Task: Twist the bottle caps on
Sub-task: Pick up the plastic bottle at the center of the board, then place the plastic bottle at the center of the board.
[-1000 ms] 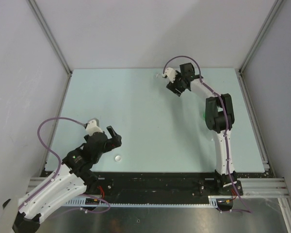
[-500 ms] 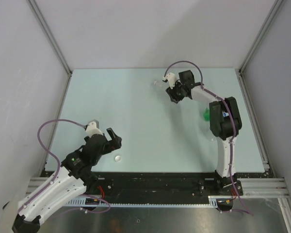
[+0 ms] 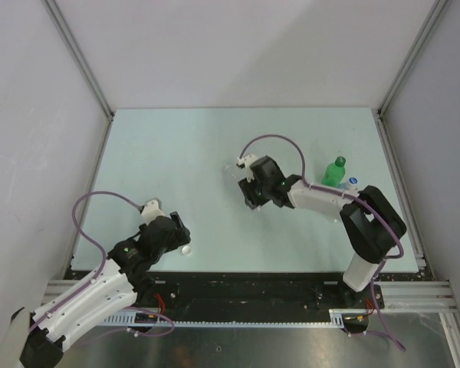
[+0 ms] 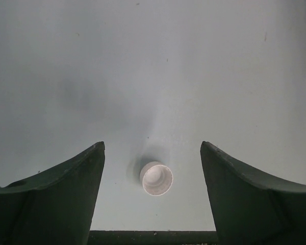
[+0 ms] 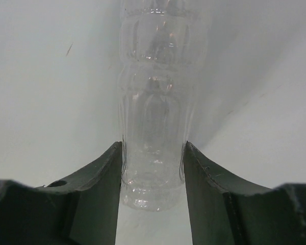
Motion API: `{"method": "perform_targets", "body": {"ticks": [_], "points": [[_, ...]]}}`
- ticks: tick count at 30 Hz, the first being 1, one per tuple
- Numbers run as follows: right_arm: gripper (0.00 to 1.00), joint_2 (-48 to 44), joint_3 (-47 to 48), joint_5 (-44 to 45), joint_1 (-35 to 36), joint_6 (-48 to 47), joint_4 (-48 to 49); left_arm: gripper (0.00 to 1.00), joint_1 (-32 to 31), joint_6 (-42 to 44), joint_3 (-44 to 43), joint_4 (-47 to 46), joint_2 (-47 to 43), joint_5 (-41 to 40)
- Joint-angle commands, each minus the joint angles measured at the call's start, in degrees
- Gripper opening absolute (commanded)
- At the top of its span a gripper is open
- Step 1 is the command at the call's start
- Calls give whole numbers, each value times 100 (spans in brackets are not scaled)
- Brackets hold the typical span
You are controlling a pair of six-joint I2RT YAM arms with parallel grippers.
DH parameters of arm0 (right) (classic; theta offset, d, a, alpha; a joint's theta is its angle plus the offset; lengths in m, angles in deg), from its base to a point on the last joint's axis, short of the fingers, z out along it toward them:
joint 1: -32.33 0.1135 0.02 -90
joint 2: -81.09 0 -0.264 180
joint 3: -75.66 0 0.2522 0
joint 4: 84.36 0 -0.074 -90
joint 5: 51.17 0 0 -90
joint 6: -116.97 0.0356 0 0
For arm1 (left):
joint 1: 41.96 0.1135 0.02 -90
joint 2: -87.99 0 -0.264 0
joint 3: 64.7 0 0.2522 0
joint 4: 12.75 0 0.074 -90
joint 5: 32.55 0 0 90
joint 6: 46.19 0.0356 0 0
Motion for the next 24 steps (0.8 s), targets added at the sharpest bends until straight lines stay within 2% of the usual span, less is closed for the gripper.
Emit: {"method": "perform_targets", "body": {"ticks": [1, 5, 8, 10, 20, 24], "points": [[39, -700, -693, -267, 319, 957, 660, 75, 40, -373, 135, -45, 35, 179], [40, -942, -1149, -494, 560, 1304, 939, 67, 42, -654, 225, -52, 160, 380], [46, -941, -1294, -420, 671, 1463, 965, 60, 40, -657, 207, -44, 308, 667], [49, -921, -1350, -377, 689, 1519, 986, 58, 39, -691, 225, -39, 390, 819], [80, -1071, -1371, -516, 731, 1428, 1067, 49, 47, -716, 271, -13, 273, 1163], [96, -1100, -1371, -465, 746, 1435, 1066, 47, 46, -689, 256, 104, 99, 1053]]}}
